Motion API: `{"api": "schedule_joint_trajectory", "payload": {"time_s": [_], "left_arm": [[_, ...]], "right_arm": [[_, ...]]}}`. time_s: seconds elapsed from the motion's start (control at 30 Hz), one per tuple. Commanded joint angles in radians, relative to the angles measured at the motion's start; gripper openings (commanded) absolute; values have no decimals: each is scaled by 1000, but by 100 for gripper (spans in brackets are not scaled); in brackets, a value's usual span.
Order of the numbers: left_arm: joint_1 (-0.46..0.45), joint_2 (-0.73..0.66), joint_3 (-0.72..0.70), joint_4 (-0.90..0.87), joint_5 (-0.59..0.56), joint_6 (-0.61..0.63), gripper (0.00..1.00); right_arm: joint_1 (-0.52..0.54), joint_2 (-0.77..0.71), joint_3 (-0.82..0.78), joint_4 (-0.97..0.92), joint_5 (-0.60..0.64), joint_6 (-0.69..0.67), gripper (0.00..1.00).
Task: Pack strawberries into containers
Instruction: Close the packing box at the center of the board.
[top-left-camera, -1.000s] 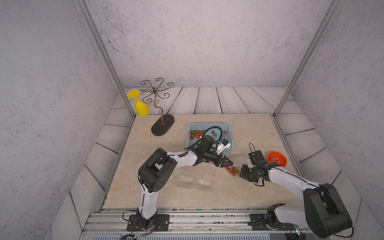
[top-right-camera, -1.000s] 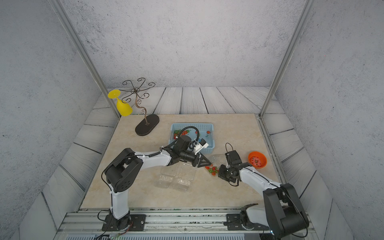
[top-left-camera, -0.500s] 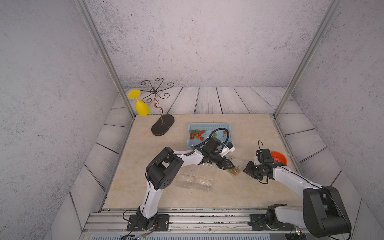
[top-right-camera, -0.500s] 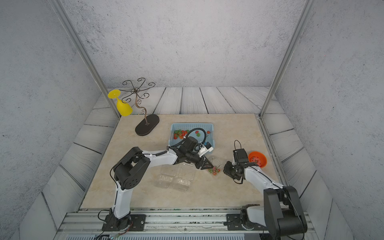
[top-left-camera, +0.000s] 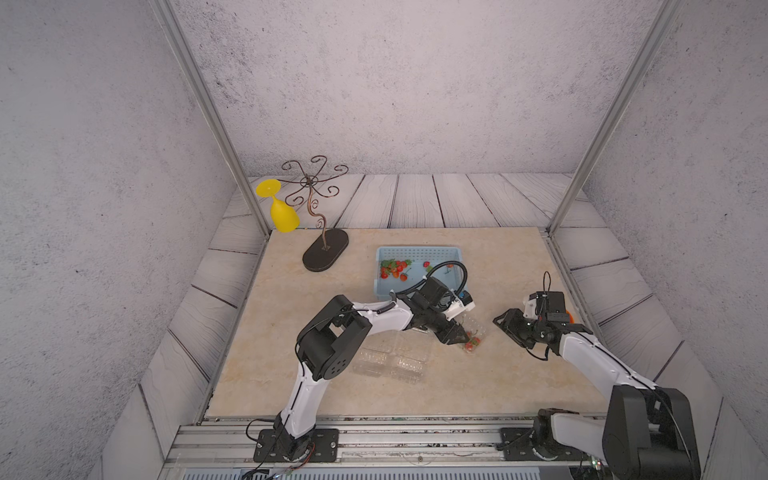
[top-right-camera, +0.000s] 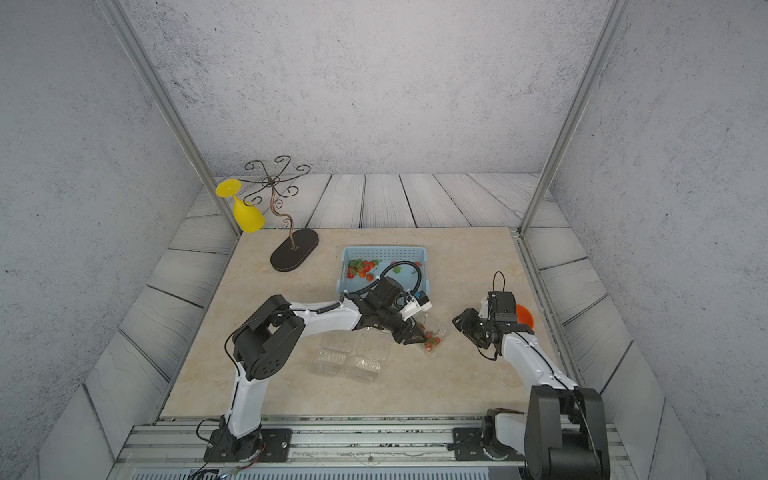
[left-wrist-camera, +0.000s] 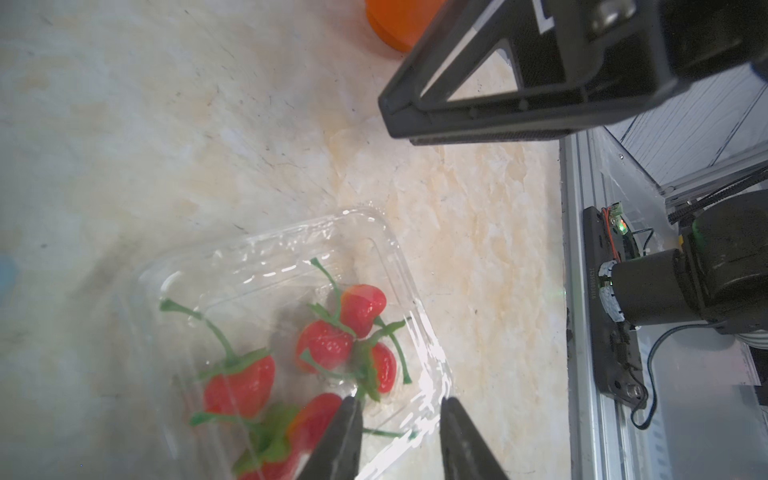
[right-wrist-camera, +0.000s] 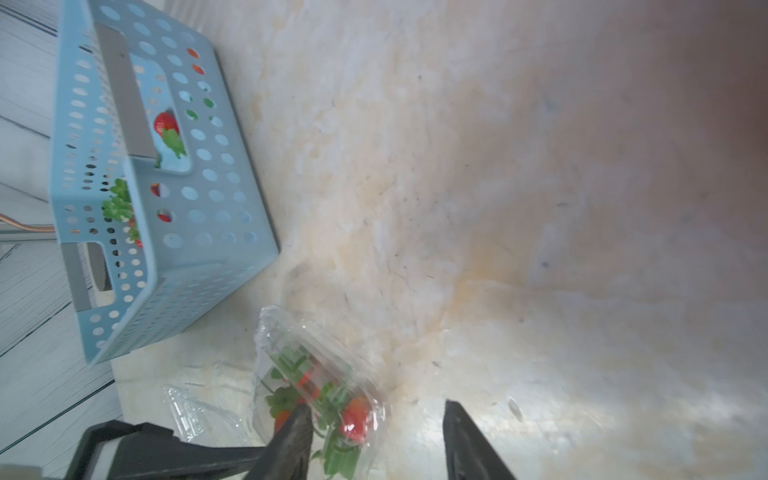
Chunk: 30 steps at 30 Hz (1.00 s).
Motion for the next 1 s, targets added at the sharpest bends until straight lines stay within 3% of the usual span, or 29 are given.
{"api": "schedule_joint_trajectory", "payload": {"time_s": [0.0,0.4,0.97], "left_arm": [[-7,45,16,-45,-21,30,36],[-9,42,7,-51,-30,34,36],[-9,38,-4,-34,-30,25,35]], "right_arm": [[-3,51,14,49,-85,-12,53],[-2,184,-47,181,-152,-10,49],[9,203,-118,229,-178,6,28]]}}
